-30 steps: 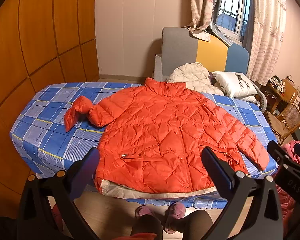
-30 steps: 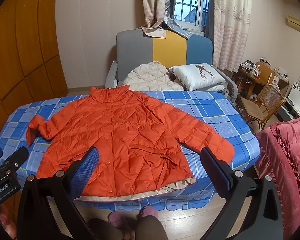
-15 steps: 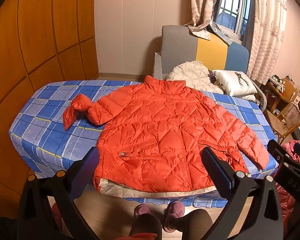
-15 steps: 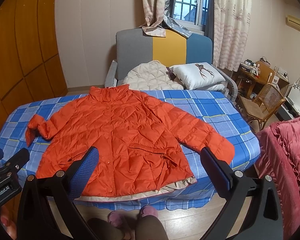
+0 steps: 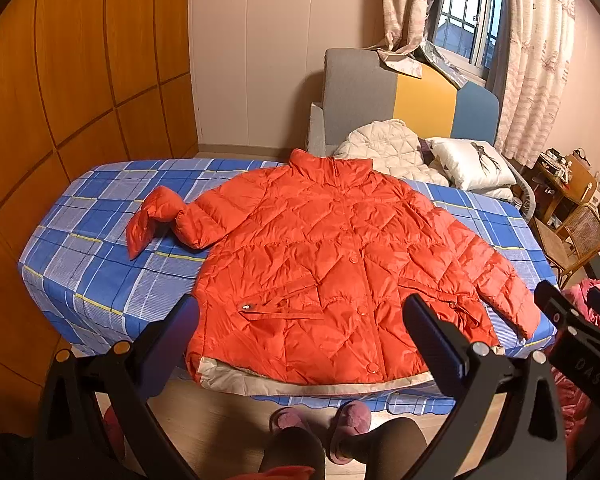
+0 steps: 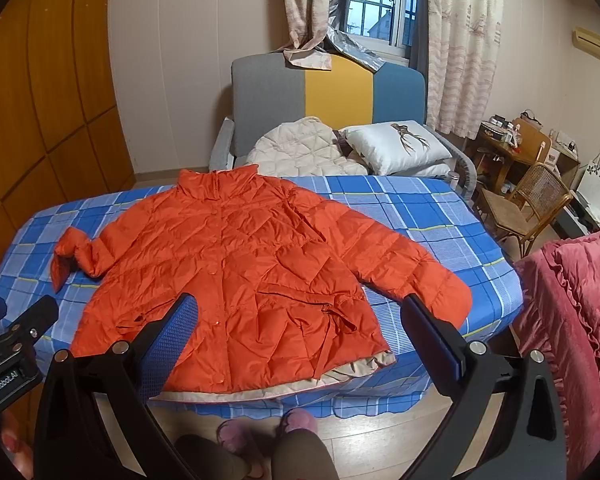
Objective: Fold large clothes
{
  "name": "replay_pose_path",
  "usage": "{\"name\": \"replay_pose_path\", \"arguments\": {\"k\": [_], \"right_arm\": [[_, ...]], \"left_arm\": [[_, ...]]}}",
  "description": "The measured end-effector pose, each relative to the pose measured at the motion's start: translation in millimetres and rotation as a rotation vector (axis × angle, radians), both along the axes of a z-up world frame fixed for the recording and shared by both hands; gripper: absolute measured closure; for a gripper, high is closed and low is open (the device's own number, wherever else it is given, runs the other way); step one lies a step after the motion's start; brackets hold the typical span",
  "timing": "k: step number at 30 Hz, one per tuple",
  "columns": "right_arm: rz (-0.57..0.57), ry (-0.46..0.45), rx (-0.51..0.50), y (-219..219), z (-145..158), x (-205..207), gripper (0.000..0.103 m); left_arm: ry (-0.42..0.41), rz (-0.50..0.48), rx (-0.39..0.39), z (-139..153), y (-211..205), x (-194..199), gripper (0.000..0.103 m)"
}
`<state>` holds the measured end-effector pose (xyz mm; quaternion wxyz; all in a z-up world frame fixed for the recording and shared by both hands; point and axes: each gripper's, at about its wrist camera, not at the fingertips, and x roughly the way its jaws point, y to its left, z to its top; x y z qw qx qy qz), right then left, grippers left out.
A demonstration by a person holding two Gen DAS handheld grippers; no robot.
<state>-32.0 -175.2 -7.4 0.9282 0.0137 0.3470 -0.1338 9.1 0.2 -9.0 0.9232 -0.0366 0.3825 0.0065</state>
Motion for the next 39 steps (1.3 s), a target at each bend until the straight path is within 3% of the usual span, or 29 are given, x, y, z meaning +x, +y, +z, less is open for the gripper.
{"name": "replay_pose_path", "arguments": {"k": [39], "right_arm": [[-0.001, 0.002, 0.018, -0.6, 0.4, 5.8, 0.003]], "left_arm": [[-0.006, -0.009, 0.008, 0.3, -4.6, -0.7, 0.002]]}}
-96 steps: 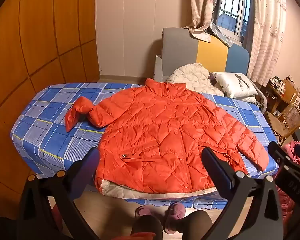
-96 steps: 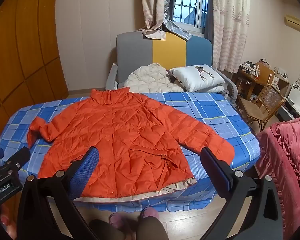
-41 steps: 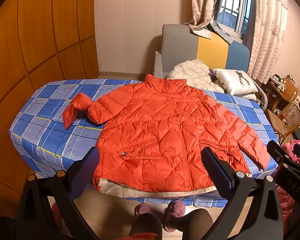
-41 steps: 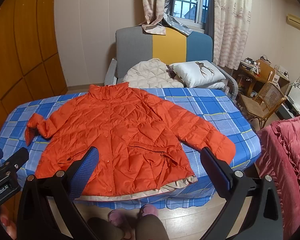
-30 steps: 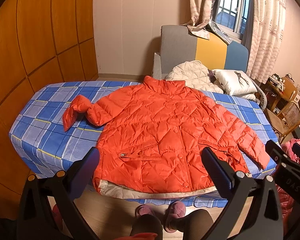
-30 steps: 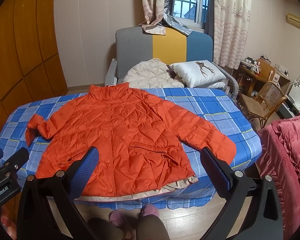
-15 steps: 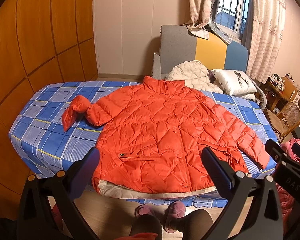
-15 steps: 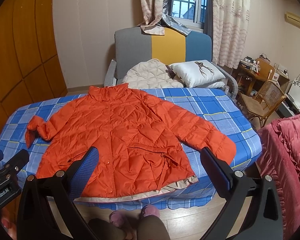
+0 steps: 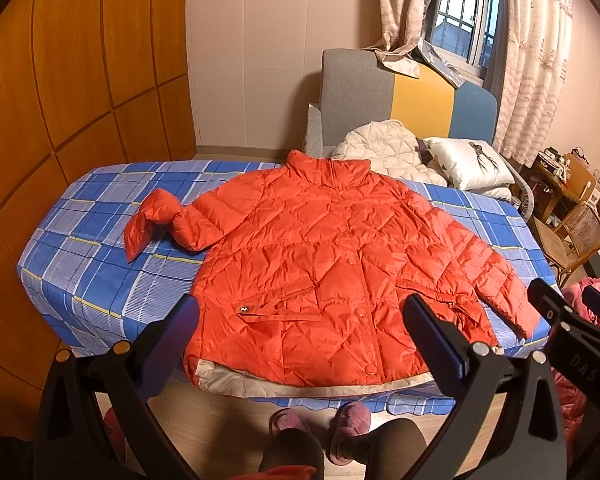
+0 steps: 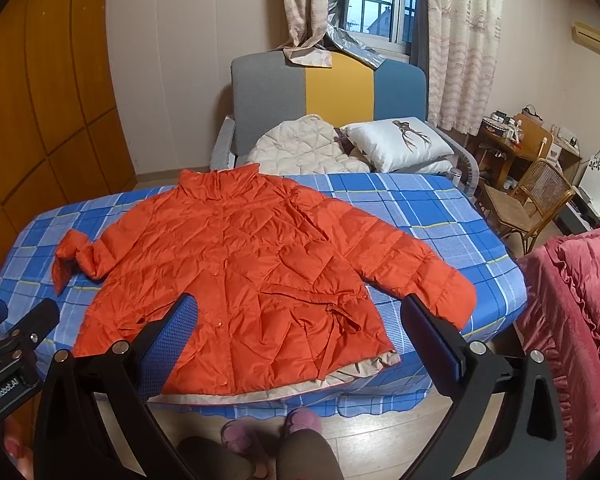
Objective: Fold large clothes
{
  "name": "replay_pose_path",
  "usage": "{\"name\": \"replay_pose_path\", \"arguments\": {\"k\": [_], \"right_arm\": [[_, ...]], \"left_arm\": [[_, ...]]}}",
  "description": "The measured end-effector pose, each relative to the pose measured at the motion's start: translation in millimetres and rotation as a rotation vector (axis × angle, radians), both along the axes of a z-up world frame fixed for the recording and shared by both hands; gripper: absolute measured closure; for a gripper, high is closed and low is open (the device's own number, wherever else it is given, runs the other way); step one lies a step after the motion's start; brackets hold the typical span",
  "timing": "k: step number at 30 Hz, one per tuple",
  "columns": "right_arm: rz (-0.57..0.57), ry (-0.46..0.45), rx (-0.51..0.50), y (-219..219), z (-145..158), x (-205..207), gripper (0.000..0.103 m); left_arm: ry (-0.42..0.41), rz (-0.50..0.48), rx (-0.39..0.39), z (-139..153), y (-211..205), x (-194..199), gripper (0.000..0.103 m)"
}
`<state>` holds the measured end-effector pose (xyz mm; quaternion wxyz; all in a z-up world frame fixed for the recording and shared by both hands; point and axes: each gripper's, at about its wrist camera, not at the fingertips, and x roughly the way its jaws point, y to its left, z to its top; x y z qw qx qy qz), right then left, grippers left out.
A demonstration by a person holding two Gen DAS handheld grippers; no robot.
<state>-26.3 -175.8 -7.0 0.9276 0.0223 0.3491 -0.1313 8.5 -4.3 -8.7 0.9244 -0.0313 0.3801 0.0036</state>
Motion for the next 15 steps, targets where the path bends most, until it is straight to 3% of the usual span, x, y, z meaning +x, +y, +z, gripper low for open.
{"name": "replay_pose_path", "arguments": {"k": [15], "right_arm": [[-0.002, -0.001, -0.001, 1.7, -0.6, 3.6, 0.003]], "left_arm": [[0.005, -0.002, 0.001, -0.6, -2.3, 4.9, 0.002]]}}
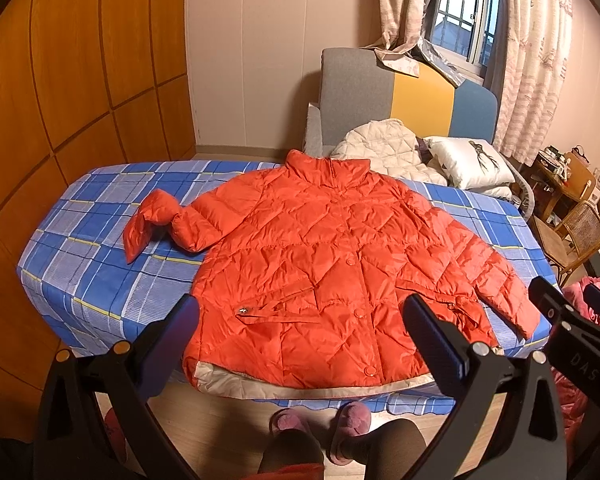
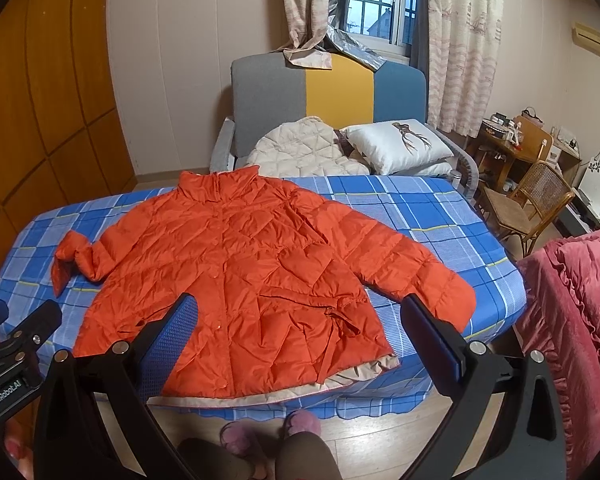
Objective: Fold large clothes
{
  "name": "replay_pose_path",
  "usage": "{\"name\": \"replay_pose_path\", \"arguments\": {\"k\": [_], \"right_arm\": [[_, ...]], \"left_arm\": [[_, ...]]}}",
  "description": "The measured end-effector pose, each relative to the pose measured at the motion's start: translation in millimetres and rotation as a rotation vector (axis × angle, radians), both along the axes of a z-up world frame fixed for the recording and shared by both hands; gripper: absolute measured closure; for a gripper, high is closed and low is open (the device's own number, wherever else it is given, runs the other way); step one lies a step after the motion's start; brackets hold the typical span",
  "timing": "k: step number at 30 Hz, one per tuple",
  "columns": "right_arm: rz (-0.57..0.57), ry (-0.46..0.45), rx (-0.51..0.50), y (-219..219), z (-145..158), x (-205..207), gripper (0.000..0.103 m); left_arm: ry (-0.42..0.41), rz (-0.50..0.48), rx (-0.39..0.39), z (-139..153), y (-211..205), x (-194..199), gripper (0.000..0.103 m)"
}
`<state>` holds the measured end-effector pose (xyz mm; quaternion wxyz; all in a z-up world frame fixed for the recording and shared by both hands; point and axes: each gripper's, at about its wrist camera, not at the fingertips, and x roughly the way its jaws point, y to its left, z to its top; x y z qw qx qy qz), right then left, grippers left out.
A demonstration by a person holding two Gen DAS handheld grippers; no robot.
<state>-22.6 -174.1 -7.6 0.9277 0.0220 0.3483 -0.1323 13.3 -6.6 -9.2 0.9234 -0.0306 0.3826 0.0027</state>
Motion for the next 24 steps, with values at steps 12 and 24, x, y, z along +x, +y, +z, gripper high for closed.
{"name": "replay_pose_path", "arguments": {"k": [12, 24], "right_arm": [[0.004, 0.008, 0.002, -2.8, 0.6, 2.8, 0.003], [0.055, 0.06, 0.095, -22.5, -28.9, 31.3, 0.003]], "left_arm": [[0.009, -0.012, -0.001, -4.2, -2.3, 5.8, 0.002], [0.052, -0.022, -0.028, -24.4, 4.7, 27.6, 0.002]]}}
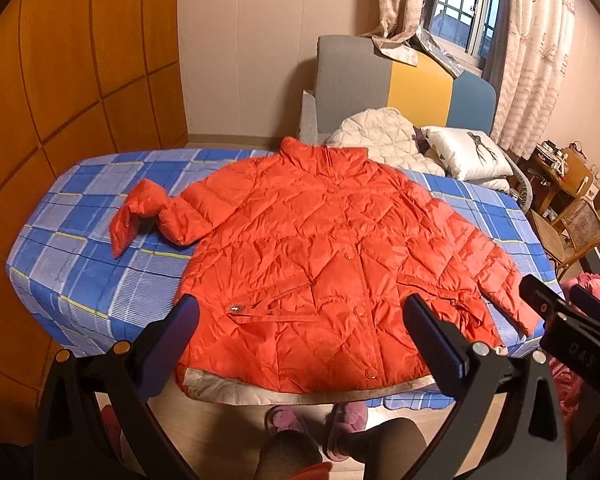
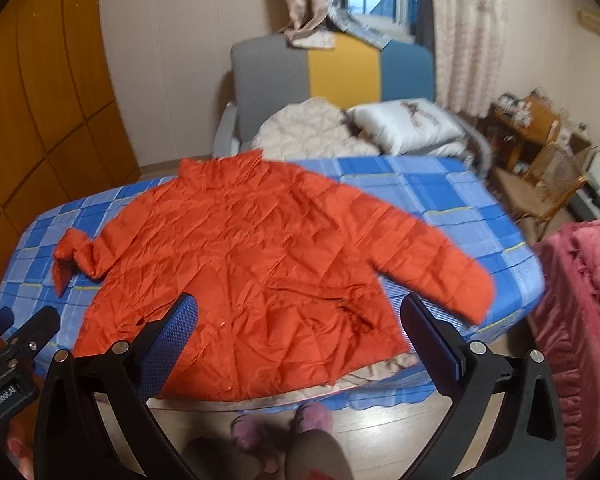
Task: Fold large clothes
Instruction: 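Grasp the orange jacket's sleeve with the right tool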
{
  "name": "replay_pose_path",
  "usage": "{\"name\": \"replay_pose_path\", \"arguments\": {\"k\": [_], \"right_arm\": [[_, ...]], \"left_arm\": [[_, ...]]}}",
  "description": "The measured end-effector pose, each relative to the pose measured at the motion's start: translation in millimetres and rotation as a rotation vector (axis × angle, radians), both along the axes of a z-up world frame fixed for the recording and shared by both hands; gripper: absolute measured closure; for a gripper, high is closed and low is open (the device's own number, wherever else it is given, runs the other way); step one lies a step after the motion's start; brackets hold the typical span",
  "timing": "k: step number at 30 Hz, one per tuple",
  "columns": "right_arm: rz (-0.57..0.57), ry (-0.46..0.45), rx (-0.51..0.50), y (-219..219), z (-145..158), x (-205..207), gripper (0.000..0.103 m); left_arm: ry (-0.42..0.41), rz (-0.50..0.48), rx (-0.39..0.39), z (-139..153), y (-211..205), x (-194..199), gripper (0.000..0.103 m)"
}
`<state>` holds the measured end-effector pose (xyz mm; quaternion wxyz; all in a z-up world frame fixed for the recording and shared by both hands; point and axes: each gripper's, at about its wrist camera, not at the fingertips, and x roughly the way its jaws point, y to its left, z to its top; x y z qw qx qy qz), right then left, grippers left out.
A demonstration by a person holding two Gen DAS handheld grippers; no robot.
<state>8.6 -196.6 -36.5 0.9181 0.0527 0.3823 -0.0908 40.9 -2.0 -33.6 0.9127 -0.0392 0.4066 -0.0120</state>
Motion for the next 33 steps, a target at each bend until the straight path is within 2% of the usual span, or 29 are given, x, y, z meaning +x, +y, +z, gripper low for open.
{"name": "replay_pose_path", "arguments": {"k": [2, 4, 9, 11, 17, 19, 21, 24, 30, 33], "right_arm": [[0.013, 0.022, 0.027, -8.0, -11.6, 8.6, 0.003], [0.033, 0.016, 0.109, -23.4, -26.3, 16.6, 0.003], [-0.067, 0.044, 0.259, -76.4, -71.7, 34.4, 0.003], [-0.135, 0.046, 0.306, -99.0, -87.5, 35.9, 0.003], [-0.376, 0.005, 0.551, -182.4, -148.1, 33.1, 0.003], [-0.469, 0.003, 0.623, -210.6, -170.8, 29.9, 0.018], [-0.55, 0.007, 0.697, -231.8, -191.0, 26.3, 0.021], [-0.649, -0.017, 0.803, -254.3, -213.4, 17.4, 0.021], [-0.812, -0.17, 0.934, -291.0, -236.2, 1.7, 0.021], [-0.86, -0.219, 0.932, -302.1, -235.5, 1.5, 0.021]], "left_arm": [[0.017, 0.002, -0.018, -11.6, 4.0, 8.0, 0.002], [0.032, 0.039, -0.006, -26.8, 9.3, 18.4, 0.002], [0.02, 0.066, 0.03, -57.6, 19.4, 37.7, 0.002], [0.032, 0.068, 0.008, -70.4, 24.0, 45.0, 0.002], [0.067, 0.124, -0.01, -105.2, 38.1, 72.8, 0.002], [0.086, 0.166, -0.028, -116.9, 48.2, 83.4, 0.002], [0.108, 0.206, -0.044, -125.8, 58.4, 91.2, 0.002], [0.132, 0.246, -0.064, -139.0, 71.7, 99.3, 0.002], [0.173, 0.288, -0.055, -161.5, 84.3, 108.3, 0.002], [0.186, 0.303, -0.051, -170.8, 88.6, 115.0, 0.002]]}}
